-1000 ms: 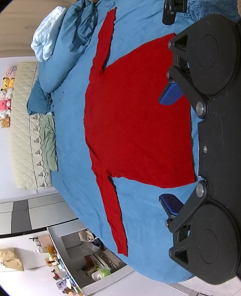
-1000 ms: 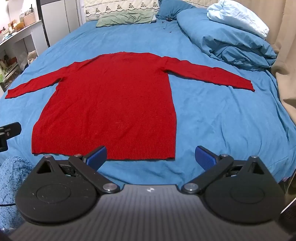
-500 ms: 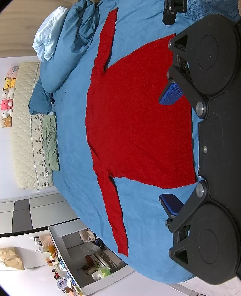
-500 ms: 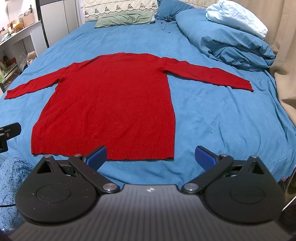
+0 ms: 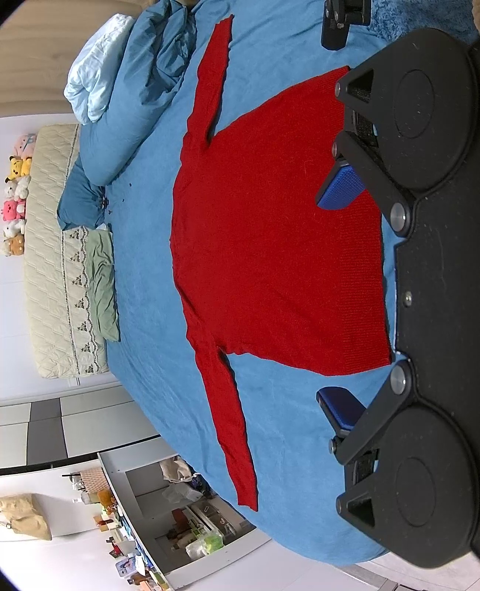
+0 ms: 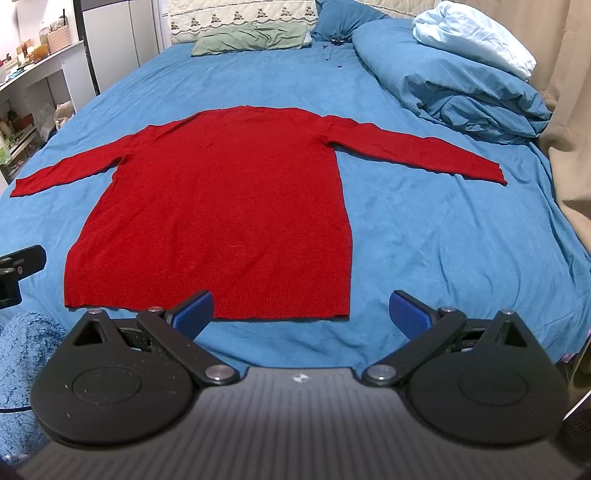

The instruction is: Fold small clothes

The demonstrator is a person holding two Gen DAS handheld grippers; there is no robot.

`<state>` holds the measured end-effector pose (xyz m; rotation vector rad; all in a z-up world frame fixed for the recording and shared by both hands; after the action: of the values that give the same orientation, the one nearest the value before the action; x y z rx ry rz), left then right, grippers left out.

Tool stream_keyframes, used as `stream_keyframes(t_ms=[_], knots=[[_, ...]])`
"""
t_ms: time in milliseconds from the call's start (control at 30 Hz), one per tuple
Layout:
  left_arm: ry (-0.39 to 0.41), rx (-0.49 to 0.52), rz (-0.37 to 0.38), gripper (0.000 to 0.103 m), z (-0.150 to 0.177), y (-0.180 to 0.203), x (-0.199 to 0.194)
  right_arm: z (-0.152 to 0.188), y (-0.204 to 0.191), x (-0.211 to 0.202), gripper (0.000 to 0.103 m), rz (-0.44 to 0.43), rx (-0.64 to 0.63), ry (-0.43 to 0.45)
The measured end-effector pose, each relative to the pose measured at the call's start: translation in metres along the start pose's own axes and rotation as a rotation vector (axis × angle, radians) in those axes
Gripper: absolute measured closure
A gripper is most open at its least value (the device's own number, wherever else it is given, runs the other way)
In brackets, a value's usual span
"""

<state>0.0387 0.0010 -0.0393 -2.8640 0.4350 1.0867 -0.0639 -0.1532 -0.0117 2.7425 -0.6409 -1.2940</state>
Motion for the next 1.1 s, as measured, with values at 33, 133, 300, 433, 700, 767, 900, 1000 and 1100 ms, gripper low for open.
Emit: stream_keyframes(t_ms=[33, 133, 300, 433, 700, 767, 900, 1000, 1100], knots=[[0.000, 0.000, 0.000, 0.000, 0.0001, 0.0000, 0.0000, -0.0001, -0.0001, -0.0003, 0.000, 0.001, -0.001, 0.001], [0.000, 0.000, 0.000, 0.000, 0.0002, -0.0001, 0.0000, -0.0003, -0.0007, -0.0004, 0.000, 0.001, -0.001, 0.000], [0.000, 0.000, 0.000, 0.000, 0.0002, -0.0001, 0.0000, -0.0001, -0.0008, -0.0002, 0.000, 0.000, -0.001, 0.000], [0.001, -0.001, 0.001, 0.000, 0.0003, 0.0002, 0.0006, -0.0012, -0.0022, -0.0027, 0.000, 0.000, -0.006, 0.005], [0.001, -0.004, 0.003, 0.000, 0.0004, -0.0001, 0.0001, -0.0018, -0.0027, -0.0042, 0.000, 0.000, -0.008, 0.008], [0.002, -0.005, 0.003, 0.000, 0.0004, -0.0004, -0.0001, -0.0017, -0.0032, -0.0042, 0.000, -0.001, -0.009, 0.009], [0.002, -0.006, 0.003, 0.000, 0.0004, -0.0005, -0.0004, -0.0033, -0.0032, -0.0061, 0.000, -0.003, -0.010, 0.012], [0.002, -0.006, 0.003, 0.000, 0.0006, -0.0006, -0.0004, -0.0034, -0.0034, -0.0062, 0.000, -0.002, -0.010, 0.012], [0.003, -0.009, 0.004, 0.000, 0.0005, -0.0016, -0.0010, -0.0033, -0.0035, -0.0061, 0.000, -0.002, -0.009, 0.012]])
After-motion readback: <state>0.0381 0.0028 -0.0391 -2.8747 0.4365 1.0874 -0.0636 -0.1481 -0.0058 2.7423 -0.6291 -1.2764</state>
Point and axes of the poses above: each gripper's, at about its wrist camera, not at the fingertips, and x roughly the way its jaws point, y to its right, z to its underside, the point moved 6 cm from there along x, roughly the way its jaws point, and after that the axes turned 14 degrees about z, right-handed, at the moved point
